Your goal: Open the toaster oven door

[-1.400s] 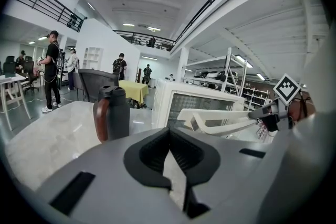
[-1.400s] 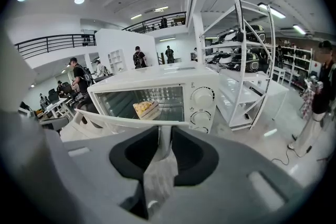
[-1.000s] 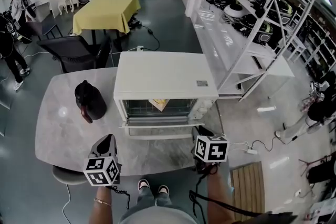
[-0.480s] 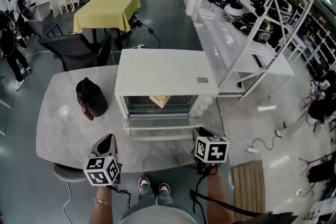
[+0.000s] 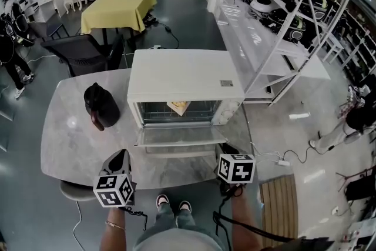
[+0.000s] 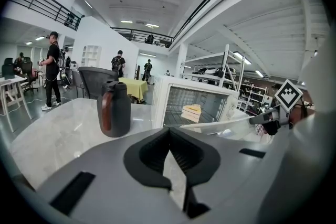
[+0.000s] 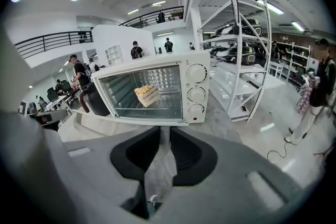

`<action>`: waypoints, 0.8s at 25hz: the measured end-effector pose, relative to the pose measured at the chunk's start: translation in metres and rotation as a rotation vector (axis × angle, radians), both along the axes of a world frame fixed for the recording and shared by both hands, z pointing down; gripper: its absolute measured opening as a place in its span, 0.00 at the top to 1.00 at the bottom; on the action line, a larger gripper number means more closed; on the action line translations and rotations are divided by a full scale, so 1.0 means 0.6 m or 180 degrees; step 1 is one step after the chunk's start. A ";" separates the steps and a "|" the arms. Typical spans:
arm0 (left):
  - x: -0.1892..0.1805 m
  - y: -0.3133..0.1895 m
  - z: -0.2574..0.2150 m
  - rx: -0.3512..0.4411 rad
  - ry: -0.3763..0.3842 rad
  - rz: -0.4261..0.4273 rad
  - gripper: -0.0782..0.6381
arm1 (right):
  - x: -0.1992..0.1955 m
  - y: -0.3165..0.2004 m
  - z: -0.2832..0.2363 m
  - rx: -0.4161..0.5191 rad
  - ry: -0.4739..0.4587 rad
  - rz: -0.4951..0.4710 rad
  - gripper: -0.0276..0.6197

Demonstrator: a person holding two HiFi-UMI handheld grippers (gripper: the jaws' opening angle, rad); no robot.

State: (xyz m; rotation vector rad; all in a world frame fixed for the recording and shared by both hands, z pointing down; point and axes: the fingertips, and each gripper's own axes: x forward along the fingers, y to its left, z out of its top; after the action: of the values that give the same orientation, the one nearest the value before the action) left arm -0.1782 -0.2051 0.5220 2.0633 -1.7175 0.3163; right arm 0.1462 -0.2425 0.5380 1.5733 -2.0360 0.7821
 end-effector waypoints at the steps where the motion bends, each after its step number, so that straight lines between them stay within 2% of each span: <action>1: 0.000 0.000 0.001 -0.0004 -0.0004 0.0004 0.88 | 0.000 0.002 0.003 -0.0010 -0.0001 -0.0003 0.85; 20: 0.008 0.016 0.015 -0.0099 -0.0034 -0.0003 0.88 | 0.000 0.049 0.043 -0.0209 -0.0067 -0.0125 0.85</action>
State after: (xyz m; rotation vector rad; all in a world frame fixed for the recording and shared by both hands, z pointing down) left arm -0.1732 -0.1956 0.5308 2.0422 -1.7089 0.3521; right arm 0.1462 -0.2128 0.5637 1.4907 -2.0289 0.8453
